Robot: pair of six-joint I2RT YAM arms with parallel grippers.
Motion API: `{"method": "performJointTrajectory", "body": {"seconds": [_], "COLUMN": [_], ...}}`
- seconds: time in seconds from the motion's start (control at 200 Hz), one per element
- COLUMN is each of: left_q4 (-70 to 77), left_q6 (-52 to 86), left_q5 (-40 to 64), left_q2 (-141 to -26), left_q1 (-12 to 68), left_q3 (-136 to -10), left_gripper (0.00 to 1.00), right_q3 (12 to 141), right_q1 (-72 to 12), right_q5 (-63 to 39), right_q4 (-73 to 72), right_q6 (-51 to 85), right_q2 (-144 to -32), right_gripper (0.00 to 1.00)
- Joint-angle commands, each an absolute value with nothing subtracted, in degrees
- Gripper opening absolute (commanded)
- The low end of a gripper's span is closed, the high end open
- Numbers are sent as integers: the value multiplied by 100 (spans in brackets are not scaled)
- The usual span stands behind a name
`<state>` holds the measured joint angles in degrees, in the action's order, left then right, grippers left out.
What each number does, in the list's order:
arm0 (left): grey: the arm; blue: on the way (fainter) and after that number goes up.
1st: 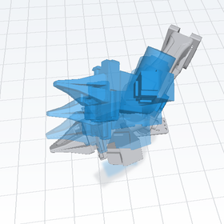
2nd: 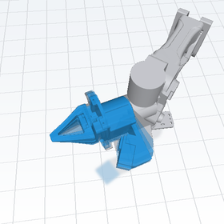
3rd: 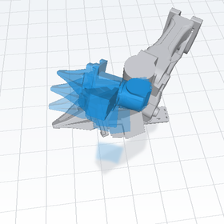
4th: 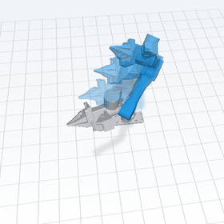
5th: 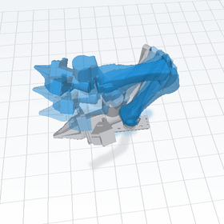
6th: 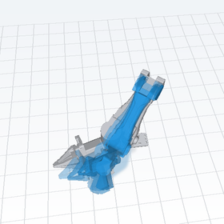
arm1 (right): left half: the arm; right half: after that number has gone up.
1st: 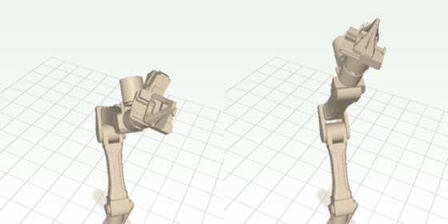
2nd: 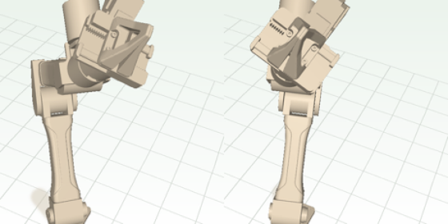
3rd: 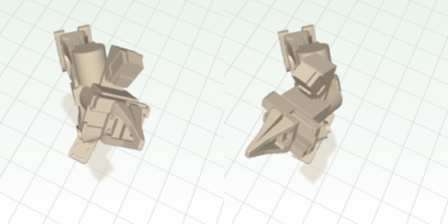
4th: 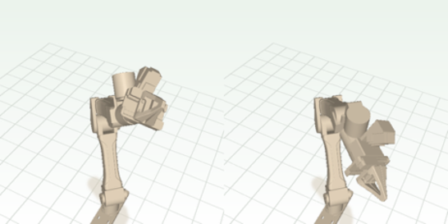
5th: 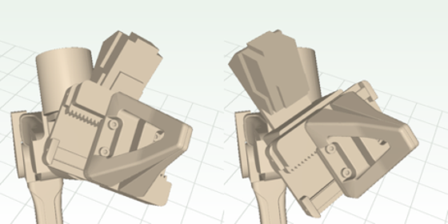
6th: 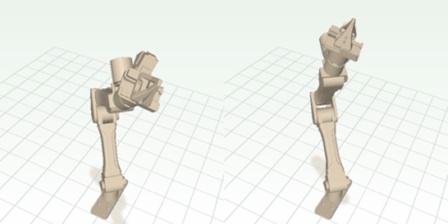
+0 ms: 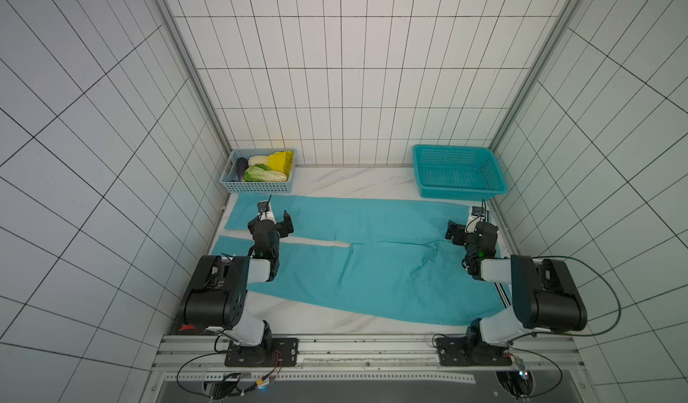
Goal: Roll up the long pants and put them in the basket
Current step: Fold the long pant at the center of the board.
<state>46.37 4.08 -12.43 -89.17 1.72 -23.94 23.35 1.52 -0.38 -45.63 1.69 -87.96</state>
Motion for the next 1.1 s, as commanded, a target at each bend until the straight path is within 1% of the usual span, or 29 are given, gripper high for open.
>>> {"method": "performJointTrajectory", "body": {"seconds": [0.0,0.07,0.155,0.375,0.44,0.47,0.505,0.535,0.57,0.6,0.63,0.67,0.71,0.76,0.82,0.915,1.094], "left_q4": [4611,4488,4387,4412,4676,5064,4710,3930,2878,2058,1284,518,-254,-1191,-1990,-2204,-2533], "left_q6": [450,573,699,707,728,697,711,841,1157,1474,1766,2040,2130,2088,2072,2185,2042], "left_q5": [-1239,-1252,-930,-899,-990,-1117,-1182,-1317,-1339,-1075,-645,-84,348,420,537,694,285], "left_q2": [-8920,-8946,-8904,-8899,-8806,-8618,-8078,-7540,-6939,-6660,-6615,-6880,-7336,-7970,-8658,-9392,-10342], "left_q1": [122,37,-139,-158,-163,-161,-133,-146,-299,-538,-883,-1259,-1476,-1596,-1706,-1930,-2218], "left_q3": [-2461,-2549,-2554,-2543,-2408,-2234,-2168,-2286,-2640,-3106,-3606,-4333,-5087,-5972,-6831,-7505,-8287], "left_gripper": [98,98,98,98,97,95,97,97,97,97,96,96,94,94,94,98,98], "right_q3": [2514,2514,2514,2521,2523,2650,3101,3582,4044,4424,4772,5331,5835,6238,6441,6671,6803], "right_q1": [150,150,159,180,172,173,174,212,273,317,389,562,792,1084,1324,1668,2095], "right_q5": [-17,-13,-29,-53,94,278,537,678,715,710,663,387,-128,-758,-1020,-1139,-1344], "right_q4": [-4568,-4567,-4566,-4562,-4636,-4222,-2798,-1717,-902,-386,49,765,1428,1884,2058,2259,2365], "right_q6": [132,132,152,168,209,286,489,740,973,1177,1413,1784,2119,2378,2513,2626,2689], "right_q2": [-8824,-8820,-8824,-8833,-8741,-8430,-7937,-7601,-7350,-7242,-7235,-7394,-7688,-8047,-8364,-8749,-9052], "right_gripper": [99,99,99,99,99,99,98,99,99,99,99,99,97,94,94,94,94]}}
